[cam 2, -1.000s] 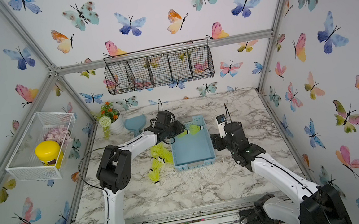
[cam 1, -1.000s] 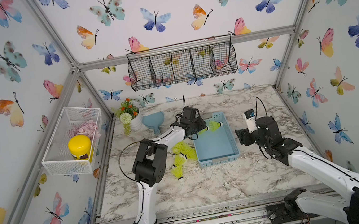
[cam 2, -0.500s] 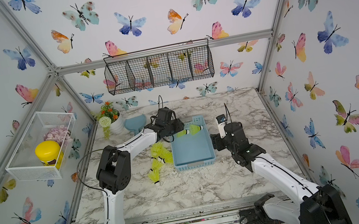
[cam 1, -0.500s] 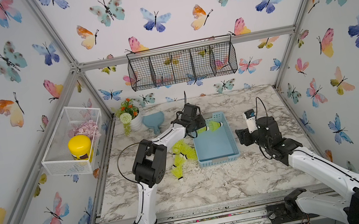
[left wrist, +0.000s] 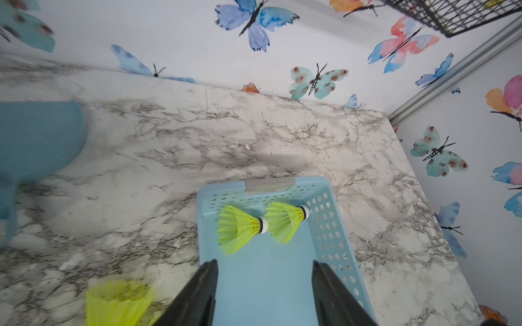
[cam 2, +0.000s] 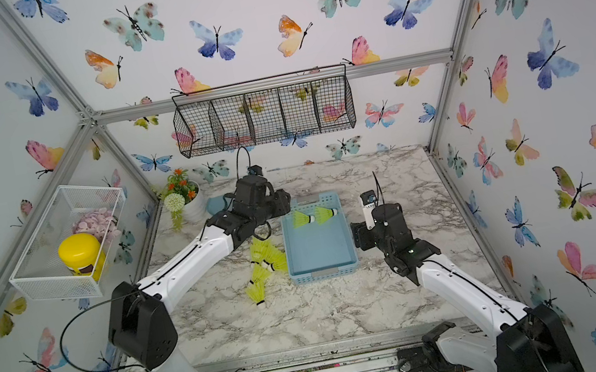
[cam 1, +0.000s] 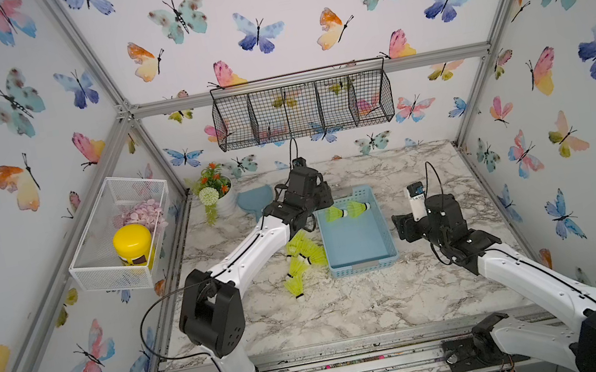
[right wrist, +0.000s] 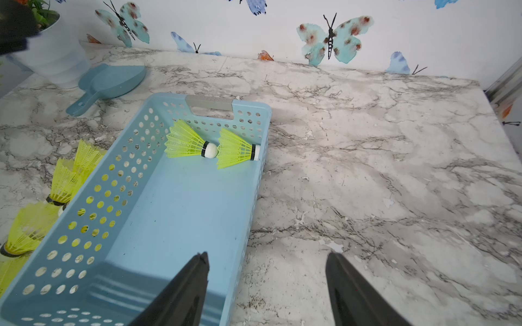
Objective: Put the shuttlecocks into the storage box
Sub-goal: Place the shuttlecock in the storage box, then pick up the shuttlecock at the center of the board.
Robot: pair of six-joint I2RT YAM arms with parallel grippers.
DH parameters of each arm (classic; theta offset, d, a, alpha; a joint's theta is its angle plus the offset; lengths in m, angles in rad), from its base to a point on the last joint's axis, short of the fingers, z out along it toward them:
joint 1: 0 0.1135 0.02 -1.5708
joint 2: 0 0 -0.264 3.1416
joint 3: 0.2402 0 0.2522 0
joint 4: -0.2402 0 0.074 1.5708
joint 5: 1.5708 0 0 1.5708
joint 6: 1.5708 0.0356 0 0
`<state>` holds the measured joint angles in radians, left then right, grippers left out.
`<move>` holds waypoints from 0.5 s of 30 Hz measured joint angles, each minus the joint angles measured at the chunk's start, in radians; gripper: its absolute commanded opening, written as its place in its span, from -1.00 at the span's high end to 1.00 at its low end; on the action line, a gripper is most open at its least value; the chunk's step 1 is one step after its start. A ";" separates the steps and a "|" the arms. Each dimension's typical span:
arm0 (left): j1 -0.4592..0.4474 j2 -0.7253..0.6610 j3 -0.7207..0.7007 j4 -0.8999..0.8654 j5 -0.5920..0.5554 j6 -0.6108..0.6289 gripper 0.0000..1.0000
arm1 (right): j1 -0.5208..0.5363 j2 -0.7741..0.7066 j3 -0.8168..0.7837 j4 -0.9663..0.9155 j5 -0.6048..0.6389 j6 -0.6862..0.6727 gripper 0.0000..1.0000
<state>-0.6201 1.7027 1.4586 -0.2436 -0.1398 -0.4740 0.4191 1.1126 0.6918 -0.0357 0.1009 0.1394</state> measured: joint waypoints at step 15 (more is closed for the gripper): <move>0.078 -0.472 -0.362 -0.203 -0.011 0.144 -0.29 | -0.002 0.067 0.055 -0.036 -0.100 -0.020 -0.44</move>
<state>-0.5423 1.2312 1.0969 -0.4465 -0.1505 -0.3298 0.4175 1.1793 0.7471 -0.0715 0.0013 0.1196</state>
